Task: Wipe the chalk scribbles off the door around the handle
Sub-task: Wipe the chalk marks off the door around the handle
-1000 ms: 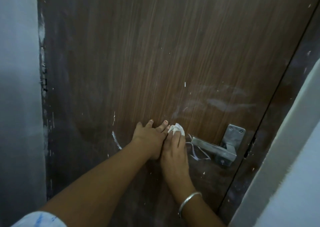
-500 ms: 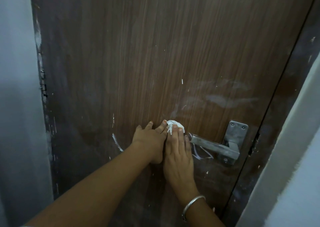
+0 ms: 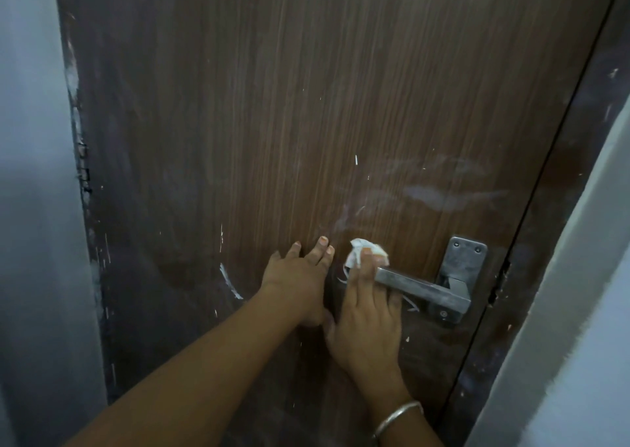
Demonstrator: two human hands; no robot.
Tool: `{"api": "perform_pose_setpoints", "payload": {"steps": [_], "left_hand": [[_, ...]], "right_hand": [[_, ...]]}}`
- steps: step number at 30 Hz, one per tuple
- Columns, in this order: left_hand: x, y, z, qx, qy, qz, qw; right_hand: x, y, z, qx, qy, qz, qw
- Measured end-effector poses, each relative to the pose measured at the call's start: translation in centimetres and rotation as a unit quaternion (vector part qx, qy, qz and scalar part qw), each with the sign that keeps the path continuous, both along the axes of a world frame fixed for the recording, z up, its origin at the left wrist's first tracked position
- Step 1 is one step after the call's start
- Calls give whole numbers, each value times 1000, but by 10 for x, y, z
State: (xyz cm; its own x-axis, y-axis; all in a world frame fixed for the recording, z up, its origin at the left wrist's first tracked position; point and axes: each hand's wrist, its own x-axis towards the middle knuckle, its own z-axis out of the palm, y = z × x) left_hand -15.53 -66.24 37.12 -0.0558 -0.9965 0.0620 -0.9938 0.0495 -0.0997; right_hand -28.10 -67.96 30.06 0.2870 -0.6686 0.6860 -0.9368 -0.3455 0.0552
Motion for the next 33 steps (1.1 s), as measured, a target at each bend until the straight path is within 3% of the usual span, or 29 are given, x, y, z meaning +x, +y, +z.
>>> {"api": "perform_pose_setpoints", "payload": {"steps": [2, 5, 11, 14, 19, 25, 28, 33], "left_hand": [[0, 0, 0, -8, -7, 6, 1000], [1, 0, 2, -9, -10, 8, 1000], [0, 0, 0, -19, 9, -1, 1000], [-2, -1, -3, -27, 8, 0, 1000], [-8, -1, -5, -33, 0, 15, 999], [-4, 2, -3, -26, 15, 5, 1000], [-1, 7, -7, -22, 6, 14, 1000], [4, 16, -6, -102, -2, -26, 994]], "right_hand": [[11, -2, 5, -16, 59, 51, 997], [11, -3, 10, -24, 106, 41, 993], [-18, 5, -4, -5, -15, -69, 997], [-14, 7, -3, -4, -58, -73, 996], [-1, 11, 14, -12, 0, 14, 1000], [-27, 18, 6, 4, -53, -117, 992], [-27, 20, 6, -3, -65, -124, 990], [-27, 20, 6, 4, -58, -118, 991]]}}
